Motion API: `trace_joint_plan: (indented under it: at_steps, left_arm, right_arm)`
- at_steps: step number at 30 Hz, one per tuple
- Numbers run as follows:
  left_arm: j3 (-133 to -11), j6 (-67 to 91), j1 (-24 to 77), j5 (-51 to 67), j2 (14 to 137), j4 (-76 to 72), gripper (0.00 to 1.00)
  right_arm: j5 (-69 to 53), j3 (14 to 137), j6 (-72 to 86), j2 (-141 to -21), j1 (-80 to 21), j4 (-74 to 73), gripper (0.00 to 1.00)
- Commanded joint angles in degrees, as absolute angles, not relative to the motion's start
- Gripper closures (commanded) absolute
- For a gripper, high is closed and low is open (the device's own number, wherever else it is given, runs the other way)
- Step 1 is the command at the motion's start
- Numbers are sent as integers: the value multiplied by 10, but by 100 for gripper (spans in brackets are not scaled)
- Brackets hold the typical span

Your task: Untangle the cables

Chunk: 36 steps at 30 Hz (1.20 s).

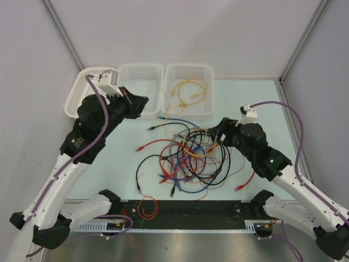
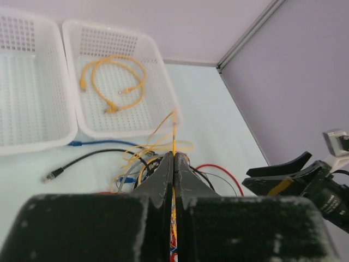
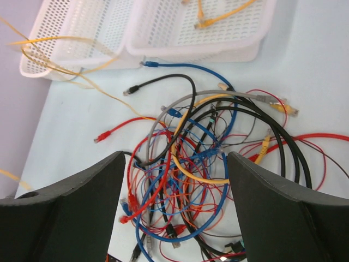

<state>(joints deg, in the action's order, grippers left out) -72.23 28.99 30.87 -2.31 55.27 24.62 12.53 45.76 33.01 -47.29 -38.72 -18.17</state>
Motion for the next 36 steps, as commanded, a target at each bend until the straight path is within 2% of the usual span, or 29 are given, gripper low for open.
trace_joint_plan:
  at_steps: [1,5,15,18,23,25,30,36]
  left_arm:
    - [-808,260,311,-4,556,271,100]
    - [-874,260,311,-8,572,241,100]
    - [-956,280,321,113,632,201,100]
    - [-939,273,323,92,629,212,100]
    - [-923,254,322,3,672,233,100]
    - [-931,256,322,-19,728,236,100]
    - [-1042,237,318,-53,867,266,100]
    - [-1183,227,293,-41,1035,245,99]
  right_arm:
    - [110,457,336,-461,-394,-127,20]
    - [100,457,333,-464,-397,-97,20]
    - [45,459,297,-442,-402,1,21]
    - [38,466,280,-442,-401,17,21]
    - [76,469,293,-434,-397,-57,22]
    - [99,469,291,-422,-396,-89,22]
    - [134,470,270,-383,-387,-129,22]
    - [138,469,285,-377,-353,-144,23]
